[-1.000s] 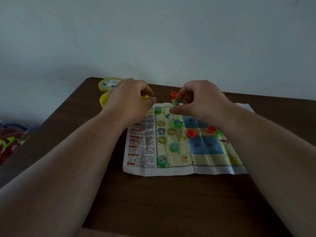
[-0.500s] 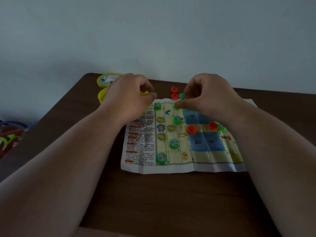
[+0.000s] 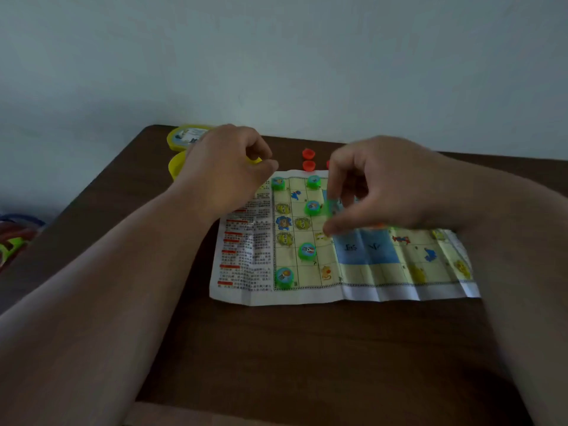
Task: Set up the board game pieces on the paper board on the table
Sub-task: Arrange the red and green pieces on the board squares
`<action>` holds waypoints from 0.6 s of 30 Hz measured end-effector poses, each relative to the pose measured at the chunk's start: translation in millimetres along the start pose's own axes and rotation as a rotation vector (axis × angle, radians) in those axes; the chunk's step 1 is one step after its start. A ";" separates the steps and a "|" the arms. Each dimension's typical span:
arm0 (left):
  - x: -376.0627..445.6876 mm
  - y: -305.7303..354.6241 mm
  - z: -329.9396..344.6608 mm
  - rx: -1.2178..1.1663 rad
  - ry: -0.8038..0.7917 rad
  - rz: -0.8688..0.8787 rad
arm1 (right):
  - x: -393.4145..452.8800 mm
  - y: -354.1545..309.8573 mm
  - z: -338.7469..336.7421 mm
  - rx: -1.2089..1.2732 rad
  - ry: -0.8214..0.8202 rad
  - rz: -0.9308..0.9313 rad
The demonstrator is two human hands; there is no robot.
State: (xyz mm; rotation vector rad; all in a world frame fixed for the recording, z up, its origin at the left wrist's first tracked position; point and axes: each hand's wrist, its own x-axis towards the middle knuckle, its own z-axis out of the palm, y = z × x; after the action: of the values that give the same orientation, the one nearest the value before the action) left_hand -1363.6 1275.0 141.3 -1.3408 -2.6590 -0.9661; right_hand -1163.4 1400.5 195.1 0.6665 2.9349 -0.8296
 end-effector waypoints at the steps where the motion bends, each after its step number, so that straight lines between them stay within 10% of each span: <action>1: 0.2 0.8 0.0 0.000 0.001 0.000 | -6.6 -4.8 1.4 -0.066 -0.073 -0.022; 13: 0.4 1.2 0.0 -0.020 -0.005 0.007 | -17.6 -16.2 20.7 -0.308 -0.262 -0.019; 18: 0.2 1.7 -0.4 -0.026 -0.013 0.004 | -16.7 -0.1 -8.6 0.166 0.158 0.020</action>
State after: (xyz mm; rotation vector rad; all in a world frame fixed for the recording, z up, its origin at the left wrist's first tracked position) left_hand -1362.5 1275.7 142.6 -1.3613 -2.6614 -0.9979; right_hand -1147.4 1398.2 204.8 0.8057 3.0143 -1.0759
